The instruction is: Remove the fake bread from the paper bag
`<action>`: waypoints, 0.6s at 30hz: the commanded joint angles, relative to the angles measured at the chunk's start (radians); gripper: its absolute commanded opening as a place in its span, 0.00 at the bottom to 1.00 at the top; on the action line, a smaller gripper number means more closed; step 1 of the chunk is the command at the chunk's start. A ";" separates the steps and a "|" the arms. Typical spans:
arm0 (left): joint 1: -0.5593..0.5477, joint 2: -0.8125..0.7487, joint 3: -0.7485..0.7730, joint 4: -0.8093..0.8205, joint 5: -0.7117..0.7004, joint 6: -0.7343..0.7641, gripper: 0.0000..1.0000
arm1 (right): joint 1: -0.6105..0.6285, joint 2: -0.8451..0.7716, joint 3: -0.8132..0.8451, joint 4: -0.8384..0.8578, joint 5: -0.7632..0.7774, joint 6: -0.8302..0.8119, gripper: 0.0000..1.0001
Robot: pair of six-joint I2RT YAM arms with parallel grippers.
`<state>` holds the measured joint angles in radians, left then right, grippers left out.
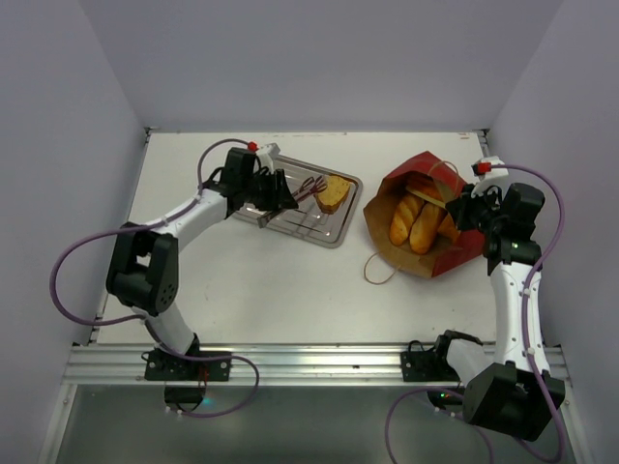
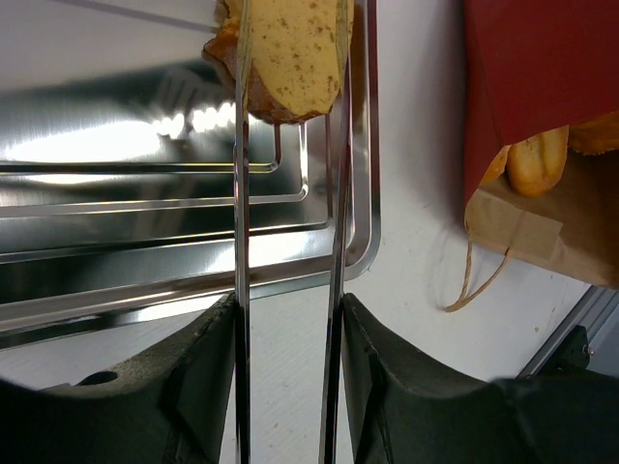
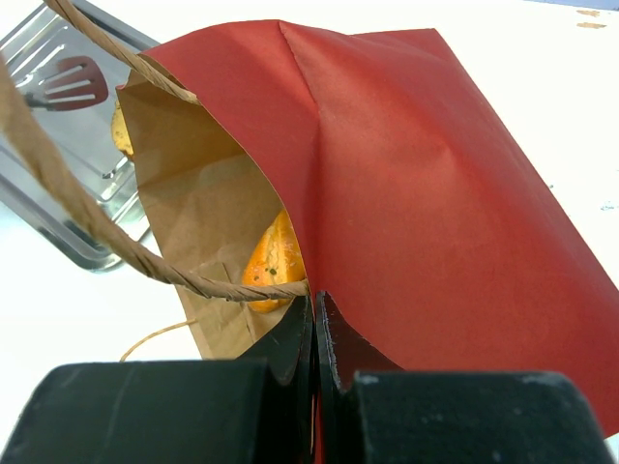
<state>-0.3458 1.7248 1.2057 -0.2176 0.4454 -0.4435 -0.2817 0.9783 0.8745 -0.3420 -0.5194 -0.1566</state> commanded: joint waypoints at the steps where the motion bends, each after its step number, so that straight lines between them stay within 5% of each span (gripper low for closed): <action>1: 0.014 -0.059 -0.001 0.020 -0.013 0.023 0.48 | 0.001 -0.013 -0.011 0.021 -0.010 0.008 0.00; 12: -0.012 -0.303 -0.147 -0.006 0.139 0.032 0.44 | 0.001 -0.010 -0.008 0.020 -0.014 0.003 0.00; 18: -0.198 -0.505 -0.314 -0.002 0.109 -0.030 0.44 | -0.001 -0.006 -0.009 0.018 -0.022 -0.003 0.00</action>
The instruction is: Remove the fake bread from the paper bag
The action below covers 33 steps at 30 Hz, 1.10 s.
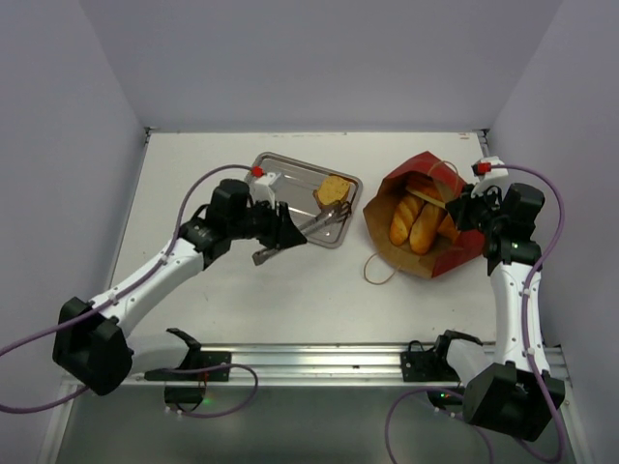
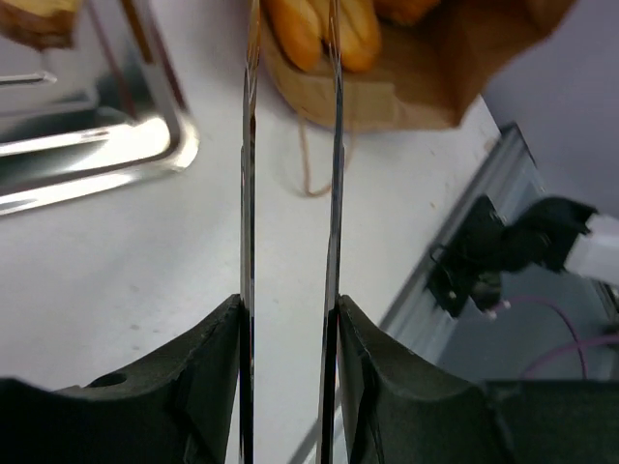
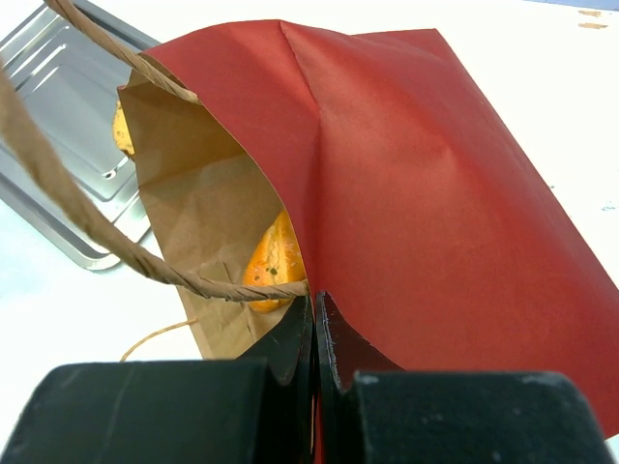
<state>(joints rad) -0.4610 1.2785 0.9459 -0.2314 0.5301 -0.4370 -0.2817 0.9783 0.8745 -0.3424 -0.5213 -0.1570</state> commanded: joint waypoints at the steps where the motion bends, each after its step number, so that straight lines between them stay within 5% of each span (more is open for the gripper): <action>1: -0.143 -0.083 -0.068 0.024 0.013 -0.054 0.44 | -0.001 -0.004 -0.009 0.019 -0.019 -0.003 0.00; 5: -0.257 -0.099 -0.113 0.105 -0.050 -0.155 0.44 | -0.001 -0.004 -0.009 0.019 -0.022 -0.003 0.00; 12: -0.390 0.117 -0.006 0.271 -0.142 -0.238 0.44 | 0.001 -0.004 -0.012 0.017 -0.028 -0.003 0.00; 20: -0.413 0.369 0.108 0.352 -0.234 -0.402 0.44 | 0.001 -0.009 -0.020 0.022 -0.039 0.001 0.00; 33: -0.413 0.507 0.183 0.371 -0.274 -0.537 0.46 | -0.001 -0.015 -0.025 0.025 -0.051 0.004 0.00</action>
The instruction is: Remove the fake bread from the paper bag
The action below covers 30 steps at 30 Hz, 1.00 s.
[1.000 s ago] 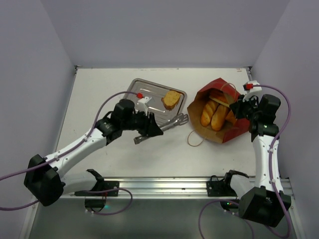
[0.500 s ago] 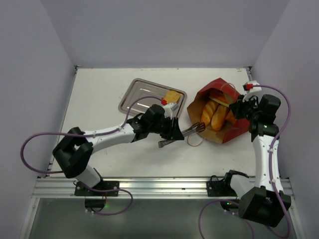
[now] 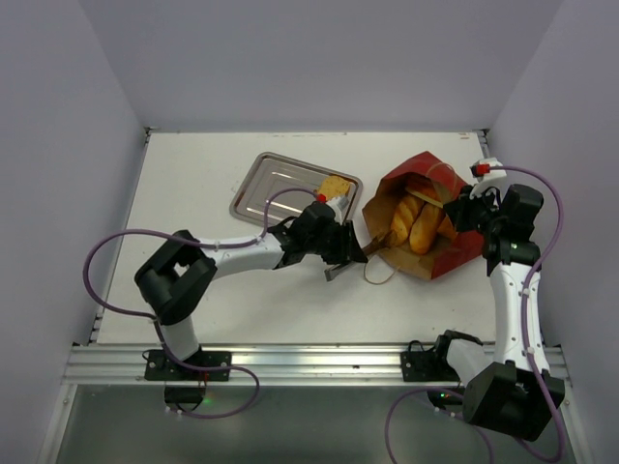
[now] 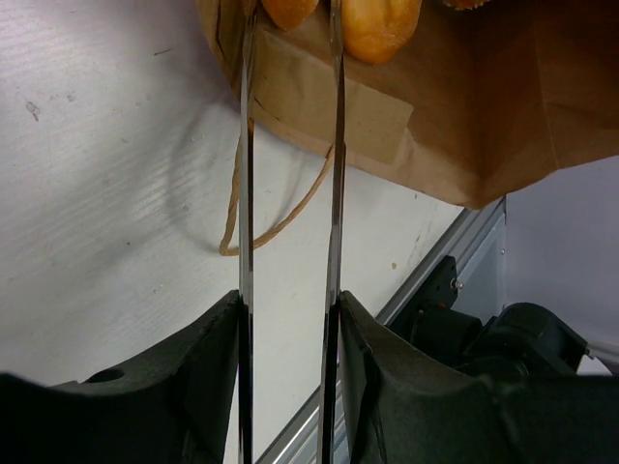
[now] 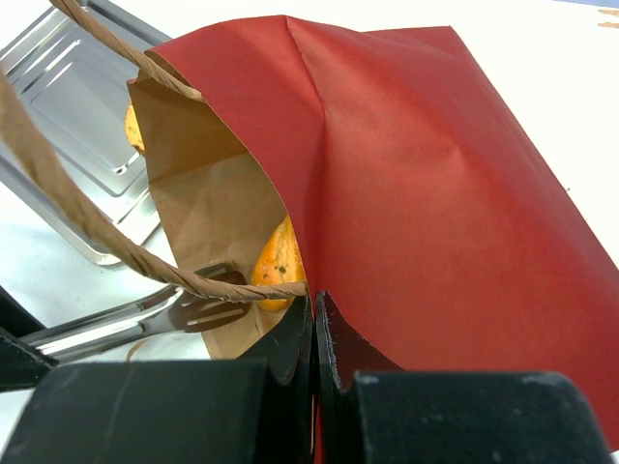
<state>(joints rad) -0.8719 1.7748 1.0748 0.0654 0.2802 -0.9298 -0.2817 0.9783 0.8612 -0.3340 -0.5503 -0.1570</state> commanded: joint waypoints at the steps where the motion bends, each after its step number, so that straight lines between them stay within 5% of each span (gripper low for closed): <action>1: -0.001 0.015 0.059 0.077 -0.023 -0.047 0.46 | 0.001 -0.013 -0.011 0.016 -0.023 0.004 0.00; 30: 0.043 0.025 0.048 0.090 0.073 -0.165 0.48 | 0.001 -0.018 -0.013 0.018 -0.033 0.001 0.00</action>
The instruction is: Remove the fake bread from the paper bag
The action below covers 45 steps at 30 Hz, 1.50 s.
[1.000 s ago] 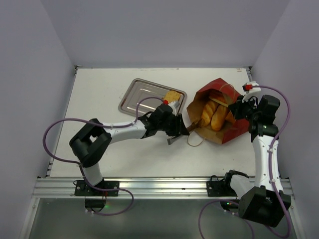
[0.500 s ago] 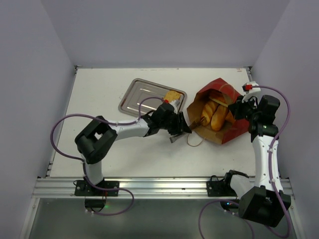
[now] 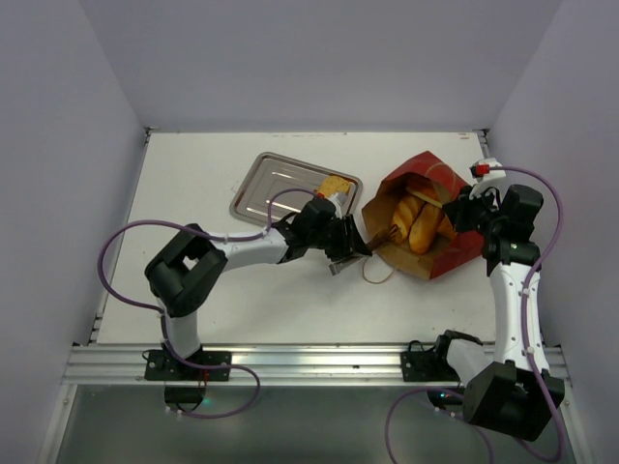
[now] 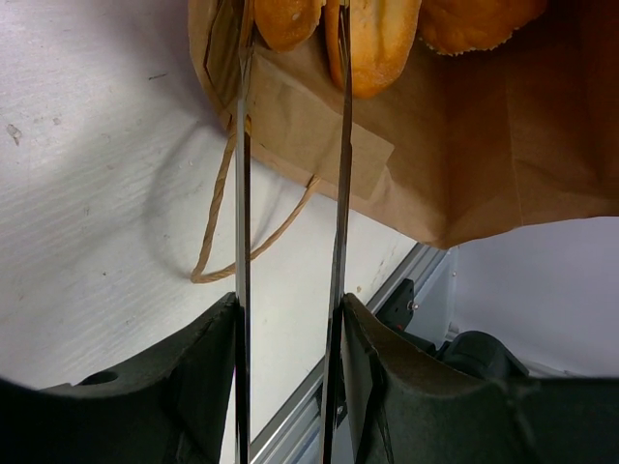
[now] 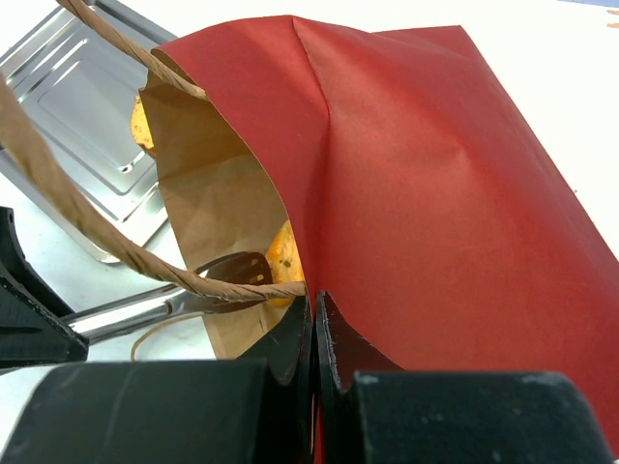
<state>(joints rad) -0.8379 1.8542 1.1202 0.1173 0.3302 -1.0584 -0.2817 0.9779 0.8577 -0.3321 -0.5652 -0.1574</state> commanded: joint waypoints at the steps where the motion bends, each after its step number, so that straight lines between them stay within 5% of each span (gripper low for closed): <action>1: 0.010 -0.058 0.003 0.035 0.023 -0.044 0.48 | 0.001 -0.019 -0.011 0.016 -0.016 0.002 0.00; 45: 0.066 0.039 0.029 0.051 0.161 -0.166 0.48 | -0.001 -0.028 -0.014 0.018 -0.028 -0.002 0.00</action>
<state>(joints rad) -0.7815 1.8877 1.1091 0.1200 0.4503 -1.1889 -0.2817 0.9726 0.8539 -0.3321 -0.5682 -0.1574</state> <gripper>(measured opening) 0.482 0.014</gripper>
